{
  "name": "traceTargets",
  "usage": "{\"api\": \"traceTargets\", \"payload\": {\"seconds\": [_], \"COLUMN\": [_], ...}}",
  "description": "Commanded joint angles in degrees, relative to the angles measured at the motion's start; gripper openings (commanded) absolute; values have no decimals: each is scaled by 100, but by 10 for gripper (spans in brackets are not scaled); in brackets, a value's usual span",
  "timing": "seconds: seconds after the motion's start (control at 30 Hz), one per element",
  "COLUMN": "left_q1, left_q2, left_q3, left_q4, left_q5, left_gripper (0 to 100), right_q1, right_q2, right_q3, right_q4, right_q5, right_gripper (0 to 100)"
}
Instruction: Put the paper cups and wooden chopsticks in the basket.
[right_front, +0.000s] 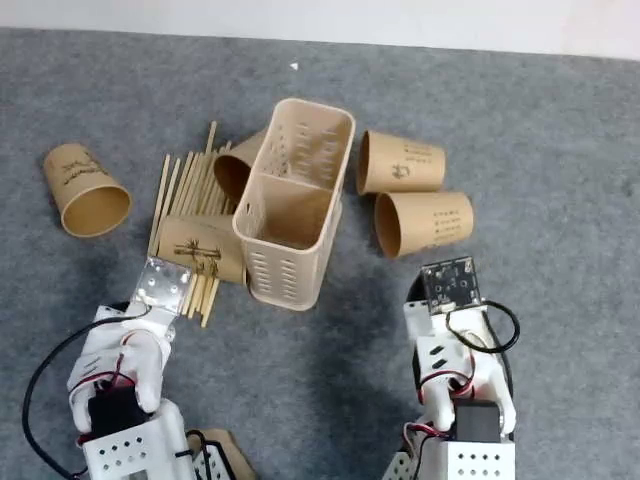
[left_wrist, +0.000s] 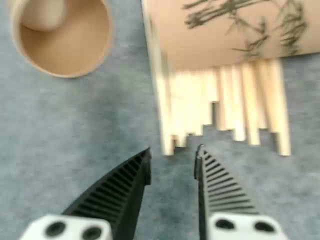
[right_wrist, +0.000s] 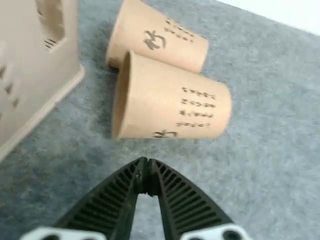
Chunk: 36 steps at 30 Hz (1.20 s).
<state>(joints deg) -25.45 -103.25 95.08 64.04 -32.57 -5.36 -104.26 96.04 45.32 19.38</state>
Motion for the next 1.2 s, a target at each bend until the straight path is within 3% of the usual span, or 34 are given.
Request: {"api": "traceTargets", "payload": {"seconds": [0.0, 0.13, 0.27, 0.37, 0.5, 0.63, 0.8, 1.17], "left_q1": [-567, -1138, -1209, -1402, -1622, -1692, -1851, -1552], "left_q2": [4, 48, 743, 2316, 4866, 6976, 8497, 10264], "left_q3": [-866, -2202, -3415, -4664, -6712, -8233, -8796, -8822], "left_q4": [-158, -158, -149, 97, 668, 1240, 844, -695], "left_q5": [-114, -9, 9, -26, -70, -545, -870, -1204], "left_gripper": [172, 172, 172, 184, 277, 316, 316, 316], "right_q1": [286, 268, 268, 215, -127, -198, -198, -207], "right_q2": [-22, -22, -31, -40, -57, -66, -66, -66], "right_q3": [593, 435, 251, 277, 277, 277, 286, 558], "right_q4": [-75, 760, 1244, 1244, 1288, 1262, 1244, 963], "right_q5": [-44, -149, -149, -158, -158, -158, -158, -158], "right_gripper": [15, 62, 78, 78, 78, 78, 78, 78]}}
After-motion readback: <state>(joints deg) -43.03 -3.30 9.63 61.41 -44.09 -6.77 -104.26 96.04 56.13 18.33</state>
